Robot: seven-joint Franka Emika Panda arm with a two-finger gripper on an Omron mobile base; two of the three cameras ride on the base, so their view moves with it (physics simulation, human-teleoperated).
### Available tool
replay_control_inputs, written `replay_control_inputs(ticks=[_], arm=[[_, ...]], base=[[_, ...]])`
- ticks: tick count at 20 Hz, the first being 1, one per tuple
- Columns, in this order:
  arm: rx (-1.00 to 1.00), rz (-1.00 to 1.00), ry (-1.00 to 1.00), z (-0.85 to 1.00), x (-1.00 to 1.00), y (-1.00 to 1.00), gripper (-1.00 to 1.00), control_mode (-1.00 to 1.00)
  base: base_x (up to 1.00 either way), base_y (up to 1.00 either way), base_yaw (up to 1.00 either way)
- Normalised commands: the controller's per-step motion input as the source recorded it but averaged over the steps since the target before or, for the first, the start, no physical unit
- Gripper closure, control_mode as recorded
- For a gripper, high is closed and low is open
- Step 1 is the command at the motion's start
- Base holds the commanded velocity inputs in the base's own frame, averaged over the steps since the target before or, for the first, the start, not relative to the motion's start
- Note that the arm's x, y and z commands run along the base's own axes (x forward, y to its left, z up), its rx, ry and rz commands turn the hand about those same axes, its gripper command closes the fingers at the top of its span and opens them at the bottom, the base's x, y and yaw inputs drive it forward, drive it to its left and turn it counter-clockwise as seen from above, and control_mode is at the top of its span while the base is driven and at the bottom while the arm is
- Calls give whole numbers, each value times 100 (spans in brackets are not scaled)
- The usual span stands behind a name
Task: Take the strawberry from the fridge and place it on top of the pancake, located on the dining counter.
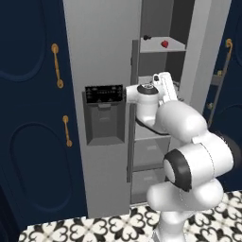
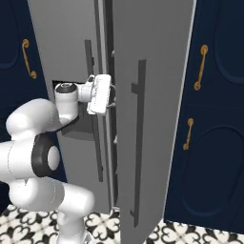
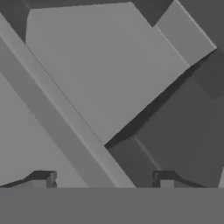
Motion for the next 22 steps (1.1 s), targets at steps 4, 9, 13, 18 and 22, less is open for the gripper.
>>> replay_control_inputs(ticks=[4, 9, 13, 18, 22], arm=[[9, -10, 8, 0, -35, -83, -100, -100], [11, -15, 10, 0, -40, -98, -100, -100], [9, -15, 7, 0, -37, -99, -100, -100], [6, -10, 2, 0, -30, -76, -100, -100], [9, 0, -9, 0, -50, 8, -100, -100]], base=[[0, 0, 0], [0, 0, 0], [0, 0, 0], [0, 0, 0], [0, 0, 0]])
